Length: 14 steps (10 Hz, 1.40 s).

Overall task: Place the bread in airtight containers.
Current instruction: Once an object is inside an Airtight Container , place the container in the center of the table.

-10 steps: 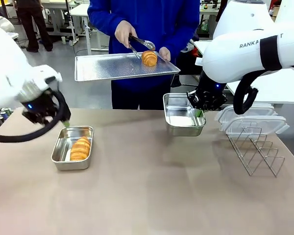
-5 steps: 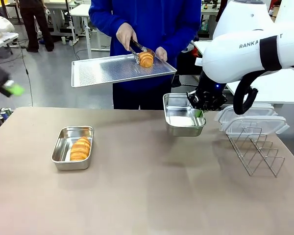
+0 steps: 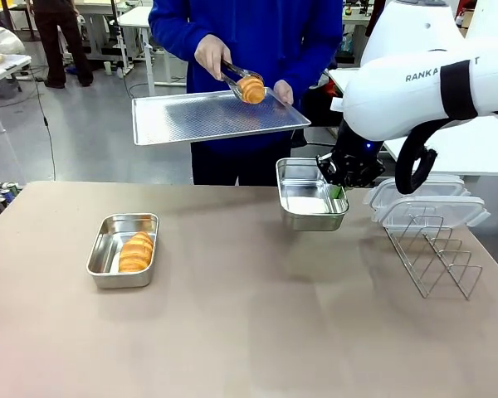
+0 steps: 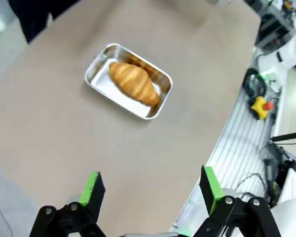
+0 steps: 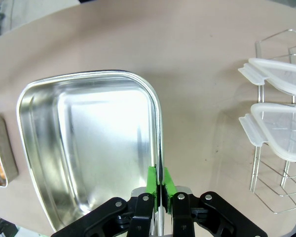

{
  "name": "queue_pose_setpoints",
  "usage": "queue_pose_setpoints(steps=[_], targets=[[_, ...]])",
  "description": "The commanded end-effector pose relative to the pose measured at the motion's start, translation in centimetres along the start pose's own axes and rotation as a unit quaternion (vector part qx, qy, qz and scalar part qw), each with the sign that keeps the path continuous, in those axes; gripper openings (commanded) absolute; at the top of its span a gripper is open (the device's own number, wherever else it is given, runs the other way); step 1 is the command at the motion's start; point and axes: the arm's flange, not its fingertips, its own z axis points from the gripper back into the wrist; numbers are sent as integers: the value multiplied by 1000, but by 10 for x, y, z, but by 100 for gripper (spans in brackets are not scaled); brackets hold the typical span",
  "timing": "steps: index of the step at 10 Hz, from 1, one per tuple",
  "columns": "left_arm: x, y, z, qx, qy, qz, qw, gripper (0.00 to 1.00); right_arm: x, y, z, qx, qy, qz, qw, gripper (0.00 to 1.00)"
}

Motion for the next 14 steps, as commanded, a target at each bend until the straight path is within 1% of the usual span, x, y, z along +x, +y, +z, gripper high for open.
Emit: queue_pose_setpoints(steps=[1, 2, 14], targets=[[-2, 0, -10, 17, -34, 8, 999, 100, -1, 2, 3, -1, -5, -5, 1000, 5], [0, 0, 0, 0, 0, 0, 1000, 100, -1, 2, 3, -1, -5, -5, 1000, 5], [0, 0, 0, 0, 0, 0, 1000, 100, -1, 2, 3, -1, -5, -5, 1000, 5]])
